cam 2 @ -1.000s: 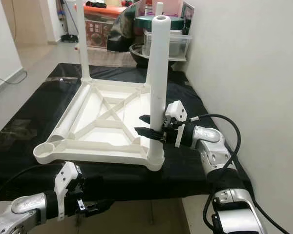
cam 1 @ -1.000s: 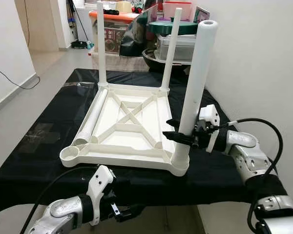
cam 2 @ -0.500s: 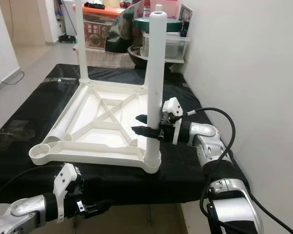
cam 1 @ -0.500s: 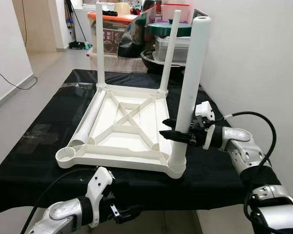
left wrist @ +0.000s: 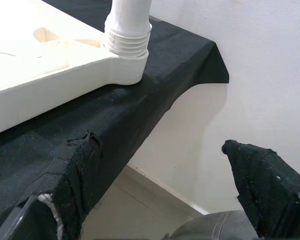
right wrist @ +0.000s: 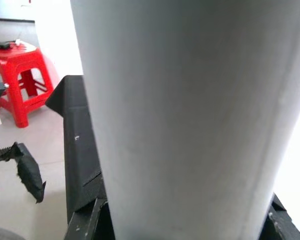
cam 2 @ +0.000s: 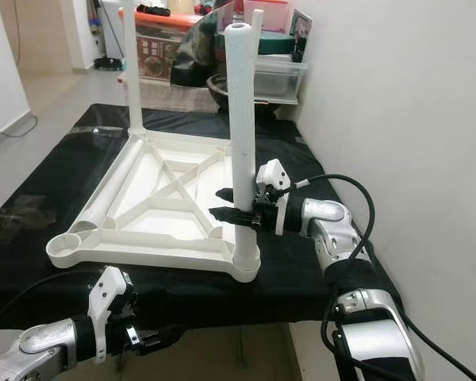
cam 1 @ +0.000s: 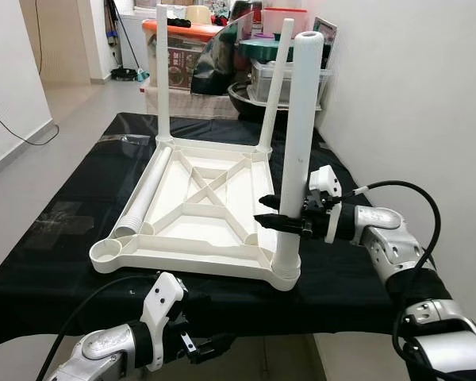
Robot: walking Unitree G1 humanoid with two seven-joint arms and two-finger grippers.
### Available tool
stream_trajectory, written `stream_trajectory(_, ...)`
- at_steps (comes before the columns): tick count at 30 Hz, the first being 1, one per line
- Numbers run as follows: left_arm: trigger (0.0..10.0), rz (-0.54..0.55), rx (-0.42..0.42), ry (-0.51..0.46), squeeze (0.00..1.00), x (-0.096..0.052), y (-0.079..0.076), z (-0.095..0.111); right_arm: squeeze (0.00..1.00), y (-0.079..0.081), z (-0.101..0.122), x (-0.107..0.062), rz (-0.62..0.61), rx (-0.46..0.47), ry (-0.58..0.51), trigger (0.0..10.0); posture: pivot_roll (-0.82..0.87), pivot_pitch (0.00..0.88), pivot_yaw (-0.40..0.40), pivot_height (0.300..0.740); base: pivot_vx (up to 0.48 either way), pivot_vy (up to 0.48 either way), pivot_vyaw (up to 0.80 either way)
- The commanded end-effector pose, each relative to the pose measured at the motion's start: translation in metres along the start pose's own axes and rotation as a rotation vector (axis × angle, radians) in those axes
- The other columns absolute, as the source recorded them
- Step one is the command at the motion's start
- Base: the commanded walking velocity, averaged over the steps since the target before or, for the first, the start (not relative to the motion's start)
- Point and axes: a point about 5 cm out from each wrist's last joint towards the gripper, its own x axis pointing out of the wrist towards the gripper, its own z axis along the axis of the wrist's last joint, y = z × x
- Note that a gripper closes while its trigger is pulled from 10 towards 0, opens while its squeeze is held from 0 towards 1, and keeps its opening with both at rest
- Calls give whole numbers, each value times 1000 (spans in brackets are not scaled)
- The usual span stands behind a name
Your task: Building children table
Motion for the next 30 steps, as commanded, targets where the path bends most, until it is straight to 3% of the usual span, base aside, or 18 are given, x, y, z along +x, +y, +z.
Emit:
stream_trajectory(1, 10000, 4, -6, -1, 0, 2, 1, -1, 0, 13, -41, 5, 15, 191, 71, 0, 98, 0, -126, 740, 0, 0, 0)
stream_trajectory(16, 10000, 13, -11, -2, 0, 0, 1, -3, 0, 16, -44, 15, 21, 194, 71, 0, 107, 0, -130, 740, 0, 0, 0)
stream_trajectory(20, 10000, 13, -10, -2, 0, 0, 1, -3, 0, 16, -49, 17, -25, 157, 128, 0, 105, 0, -129, 740, 0, 0, 0)
stream_trajectory(22, 10000, 14, -9, -2, 0, 0, 1, -3, 0, 13, -50, 19, -90, 159, 144, 0, 102, 0, -128, 740, 0, 0, 0)
stream_trajectory(24, 10000, 21, -7, -3, 0, 0, 2, -3, 0, 1, -51, 20, -316, 196, 139, 0, 102, 0, -132, 740, 0, 0, 0)
stream_trajectory(25, 10000, 21, -7, -3, 0, 0, 2, -3, 0, 1, -51, 20, -316, 196, 139, 0, 102, 0, -132, 740, 0, 0, 0)
stream_trajectory(26, 10000, 25, -6, -4, 0, 0, 2, -3, 0, -5, -52, 18, -438, 216, 131, 0, 102, 0, -132, 740, 0, 0, 0)
stream_trajectory(27, 10000, 25, -6, -4, 0, 0, 2, -3, 0, -5, -52, 18, -438, 216, 131, 0, 102, 0, -132, 740, 0, 0, 0)
stream_trajectory(29, 10000, 35, -6, -4, 0, 0, 3, -3, 0, -13, -56, 8, -671, 307, 59, 0, 103, 0, -133, 740, 0, 0, 0)
stream_trajectory(30, 10000, 35, -6, -4, 0, 0, 3, -3, 0, -13, -56, 8, -671, 307, 59, 0, 103, 0, -133, 740, 0, 0, 0)
